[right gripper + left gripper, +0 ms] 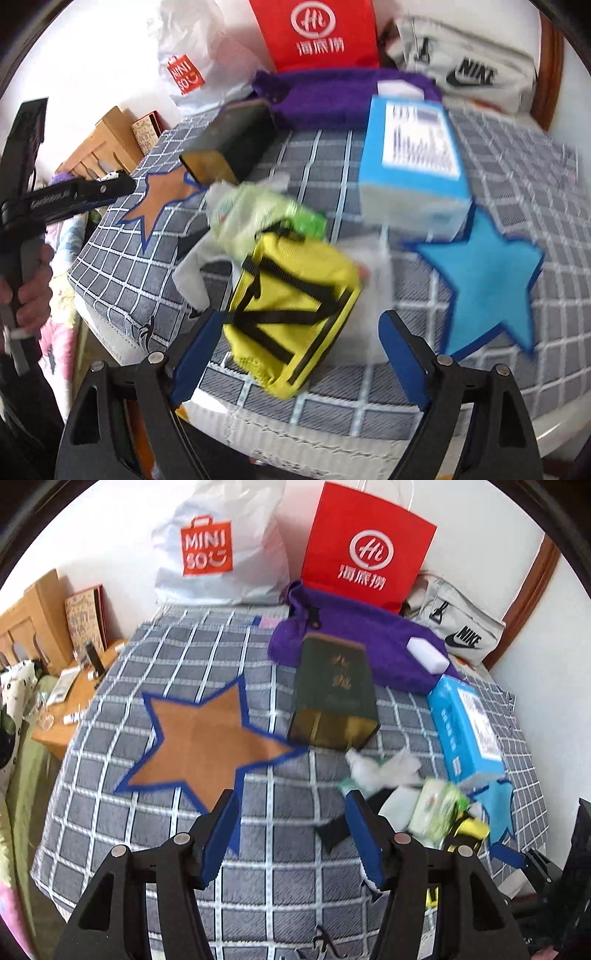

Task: Organize soft objects
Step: 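Reach the right gripper to the yellow strapped pouch and grasp it, then grasp the white crumpled cloth with the left gripper while the right lifts the pouch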

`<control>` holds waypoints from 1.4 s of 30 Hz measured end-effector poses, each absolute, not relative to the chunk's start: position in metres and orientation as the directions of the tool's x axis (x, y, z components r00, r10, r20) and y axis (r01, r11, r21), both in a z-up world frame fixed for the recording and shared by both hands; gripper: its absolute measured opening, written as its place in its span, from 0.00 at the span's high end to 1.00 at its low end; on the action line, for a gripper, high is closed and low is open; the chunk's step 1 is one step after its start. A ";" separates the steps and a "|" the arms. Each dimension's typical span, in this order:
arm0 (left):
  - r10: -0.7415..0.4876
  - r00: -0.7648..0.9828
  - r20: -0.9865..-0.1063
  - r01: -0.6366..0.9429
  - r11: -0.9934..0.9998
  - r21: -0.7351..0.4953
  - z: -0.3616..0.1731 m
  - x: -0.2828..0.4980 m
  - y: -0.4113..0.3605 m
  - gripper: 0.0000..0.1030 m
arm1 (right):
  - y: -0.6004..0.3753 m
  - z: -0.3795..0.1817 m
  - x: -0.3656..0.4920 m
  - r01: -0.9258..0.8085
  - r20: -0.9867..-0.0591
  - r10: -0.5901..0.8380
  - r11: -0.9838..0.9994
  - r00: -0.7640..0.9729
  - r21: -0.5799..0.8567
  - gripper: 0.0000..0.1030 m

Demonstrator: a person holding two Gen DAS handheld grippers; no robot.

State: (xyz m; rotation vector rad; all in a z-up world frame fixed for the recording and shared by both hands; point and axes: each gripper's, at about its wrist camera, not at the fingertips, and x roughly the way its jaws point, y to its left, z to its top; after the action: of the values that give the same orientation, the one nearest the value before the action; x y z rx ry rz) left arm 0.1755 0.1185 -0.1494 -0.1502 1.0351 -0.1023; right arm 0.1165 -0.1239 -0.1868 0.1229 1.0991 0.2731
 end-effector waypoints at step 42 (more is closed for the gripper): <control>-0.280 0.465 -0.840 0.103 0.959 -0.262 -0.191 0.219 0.048 0.49 | -0.238 -0.176 0.131 -0.025 -0.828 0.305 0.943 0.471 0.333 0.78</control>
State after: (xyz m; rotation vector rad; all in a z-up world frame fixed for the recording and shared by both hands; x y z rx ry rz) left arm 0.2187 0.0481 -0.1915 -0.1841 1.0633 -0.2367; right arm 0.1312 -0.2380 -0.1761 0.2926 1.0646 0.2054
